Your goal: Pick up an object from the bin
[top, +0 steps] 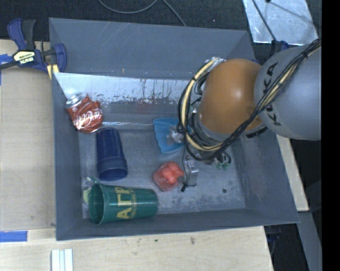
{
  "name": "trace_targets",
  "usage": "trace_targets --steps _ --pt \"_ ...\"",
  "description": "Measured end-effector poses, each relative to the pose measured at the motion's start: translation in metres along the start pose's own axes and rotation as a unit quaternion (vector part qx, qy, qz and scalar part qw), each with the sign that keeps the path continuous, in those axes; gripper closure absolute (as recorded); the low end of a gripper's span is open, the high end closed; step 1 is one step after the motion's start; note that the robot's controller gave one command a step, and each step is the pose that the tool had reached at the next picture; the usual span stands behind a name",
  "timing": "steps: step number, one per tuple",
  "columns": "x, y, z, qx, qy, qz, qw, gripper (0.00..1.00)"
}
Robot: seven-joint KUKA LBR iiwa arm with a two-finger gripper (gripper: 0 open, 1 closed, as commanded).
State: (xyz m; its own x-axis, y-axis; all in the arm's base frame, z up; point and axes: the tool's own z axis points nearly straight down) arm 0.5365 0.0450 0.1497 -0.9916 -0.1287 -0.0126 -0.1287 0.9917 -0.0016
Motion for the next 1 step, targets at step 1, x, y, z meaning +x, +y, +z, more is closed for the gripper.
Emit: trace_targets --steps 1 --pt "0.0139 0.0034 0.0596 0.0 0.003 0.037 0.9993 0.0"
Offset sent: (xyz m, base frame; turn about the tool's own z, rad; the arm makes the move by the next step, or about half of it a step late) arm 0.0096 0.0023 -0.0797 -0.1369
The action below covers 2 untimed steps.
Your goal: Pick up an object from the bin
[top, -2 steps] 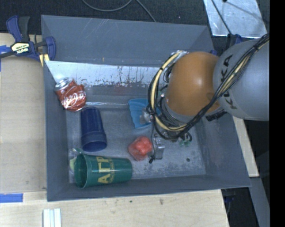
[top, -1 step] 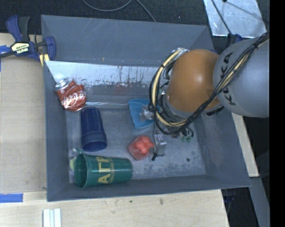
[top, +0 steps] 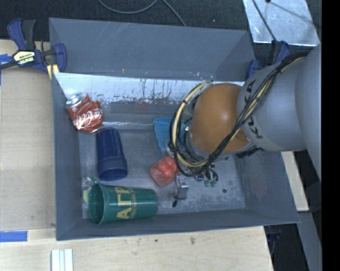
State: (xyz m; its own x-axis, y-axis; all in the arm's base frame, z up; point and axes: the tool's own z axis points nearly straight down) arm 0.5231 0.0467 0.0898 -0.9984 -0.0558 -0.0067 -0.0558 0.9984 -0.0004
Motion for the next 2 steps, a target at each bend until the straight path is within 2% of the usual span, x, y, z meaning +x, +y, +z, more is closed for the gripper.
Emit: trace_targets --steps 1,2 --pt "-0.0247 -0.0008 0.0183 0.001 -0.0054 -0.105 0.9945 1.0" --pt "-0.0246 -0.0008 0.0183 0.001 -0.0053 -0.105 0.9945 1.0"
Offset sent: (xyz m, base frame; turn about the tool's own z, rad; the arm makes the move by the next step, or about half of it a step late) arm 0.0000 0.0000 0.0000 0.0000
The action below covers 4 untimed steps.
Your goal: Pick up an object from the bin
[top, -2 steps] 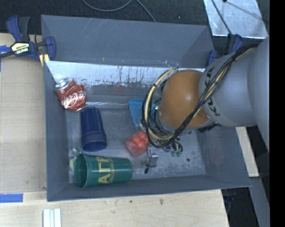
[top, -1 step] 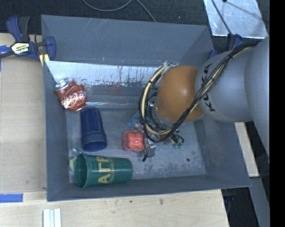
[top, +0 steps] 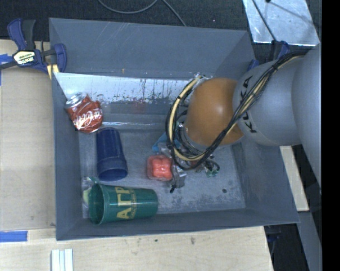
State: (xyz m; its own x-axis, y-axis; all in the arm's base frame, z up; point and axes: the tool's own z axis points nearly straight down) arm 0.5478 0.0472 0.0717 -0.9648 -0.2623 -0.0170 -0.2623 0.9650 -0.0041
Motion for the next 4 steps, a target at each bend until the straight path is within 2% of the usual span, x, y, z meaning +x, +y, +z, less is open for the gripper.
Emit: trace_targets --steps 1,2,4 --pt "0.001 0.0 -0.004 0.0 0.0019 0.0 1.0 1.0" --pt "0.004 0.001 -0.025 -0.001 0.006 0.0 1.0 1.0" --pt "0.0 0.0 -0.06 0.0 0.0005 0.0 1.0 1.0"
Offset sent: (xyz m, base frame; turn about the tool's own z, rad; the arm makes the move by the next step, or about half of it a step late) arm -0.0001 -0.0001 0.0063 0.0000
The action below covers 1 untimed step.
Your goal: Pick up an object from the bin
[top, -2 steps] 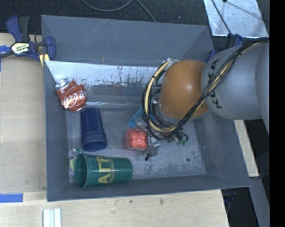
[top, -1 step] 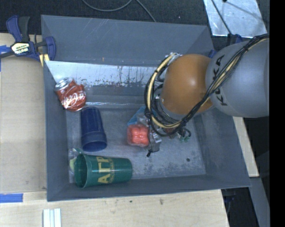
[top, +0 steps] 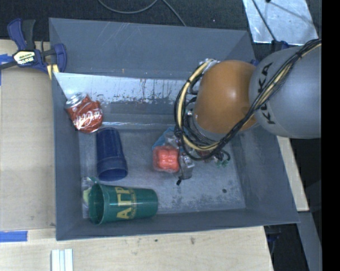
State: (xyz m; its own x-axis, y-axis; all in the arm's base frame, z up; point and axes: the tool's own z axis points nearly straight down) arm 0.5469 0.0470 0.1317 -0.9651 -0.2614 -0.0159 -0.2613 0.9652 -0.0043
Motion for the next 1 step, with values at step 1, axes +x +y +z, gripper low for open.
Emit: trace_targets --steps 1 --pt "-0.0005 -0.0002 -0.0087 0.0 -0.0009 0.0 1.0 1.0"
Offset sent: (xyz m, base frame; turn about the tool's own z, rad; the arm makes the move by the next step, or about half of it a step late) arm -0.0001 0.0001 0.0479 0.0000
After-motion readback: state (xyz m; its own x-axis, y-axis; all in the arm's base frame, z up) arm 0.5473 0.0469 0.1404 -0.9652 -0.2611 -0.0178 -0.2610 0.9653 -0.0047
